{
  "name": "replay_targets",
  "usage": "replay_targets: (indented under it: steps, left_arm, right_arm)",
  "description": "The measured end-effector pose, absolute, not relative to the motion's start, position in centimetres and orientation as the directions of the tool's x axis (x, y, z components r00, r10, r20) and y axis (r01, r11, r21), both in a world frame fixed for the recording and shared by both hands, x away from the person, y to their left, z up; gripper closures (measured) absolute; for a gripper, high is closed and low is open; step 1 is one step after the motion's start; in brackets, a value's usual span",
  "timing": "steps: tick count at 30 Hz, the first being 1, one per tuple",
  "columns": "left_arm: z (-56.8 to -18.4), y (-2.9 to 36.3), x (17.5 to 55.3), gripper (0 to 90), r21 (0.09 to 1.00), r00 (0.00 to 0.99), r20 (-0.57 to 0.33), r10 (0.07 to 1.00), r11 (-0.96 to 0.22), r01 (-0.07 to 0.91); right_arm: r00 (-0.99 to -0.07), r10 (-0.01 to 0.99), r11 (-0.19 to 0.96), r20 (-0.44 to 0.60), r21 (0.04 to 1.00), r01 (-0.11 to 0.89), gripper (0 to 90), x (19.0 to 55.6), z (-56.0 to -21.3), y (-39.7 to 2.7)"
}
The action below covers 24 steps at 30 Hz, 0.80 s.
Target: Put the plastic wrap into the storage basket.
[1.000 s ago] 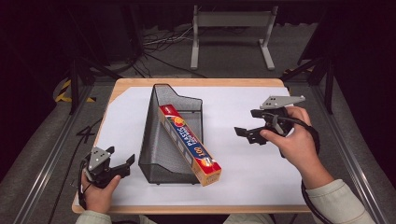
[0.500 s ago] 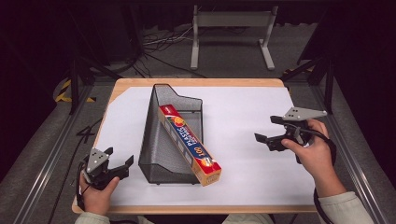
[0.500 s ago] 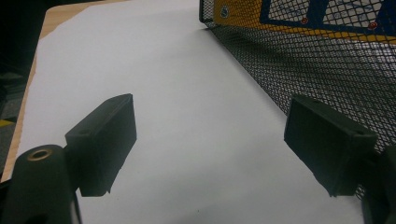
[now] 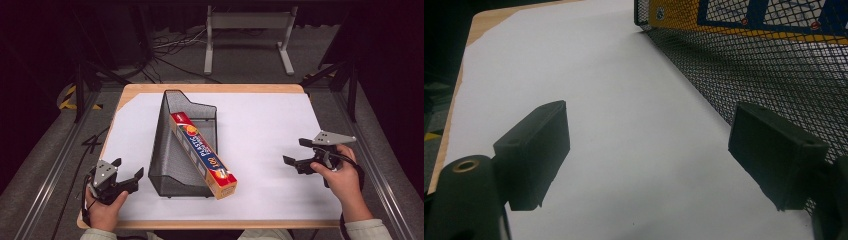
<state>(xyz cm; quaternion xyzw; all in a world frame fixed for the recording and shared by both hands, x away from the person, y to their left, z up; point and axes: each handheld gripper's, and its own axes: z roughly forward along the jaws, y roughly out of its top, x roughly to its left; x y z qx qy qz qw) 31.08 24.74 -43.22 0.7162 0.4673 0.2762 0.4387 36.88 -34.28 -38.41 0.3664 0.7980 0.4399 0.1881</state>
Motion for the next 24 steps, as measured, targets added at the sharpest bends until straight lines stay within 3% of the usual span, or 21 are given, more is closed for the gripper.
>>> replay_targets:
  steps: [15, 24]
  left_arm:
    - [-43.2, 24.7, 31.1, 17.5, 0.887, 0.415, -0.015, 0.91, -0.179, 0.425]
    - [-43.3, 24.5, 31.2, 17.2, 0.886, 0.439, -0.01, 0.898, -0.195, 0.42]
  right_arm:
    - [-0.637, 0.77, 0.341, 0.03, 0.825, 0.451, 8.1, 36.0, -42.8, -35.7]
    - [-0.63, 0.774, 0.311, 0.052, 0.836, 0.451, 8.9, 36.0, -43.8, -35.6]
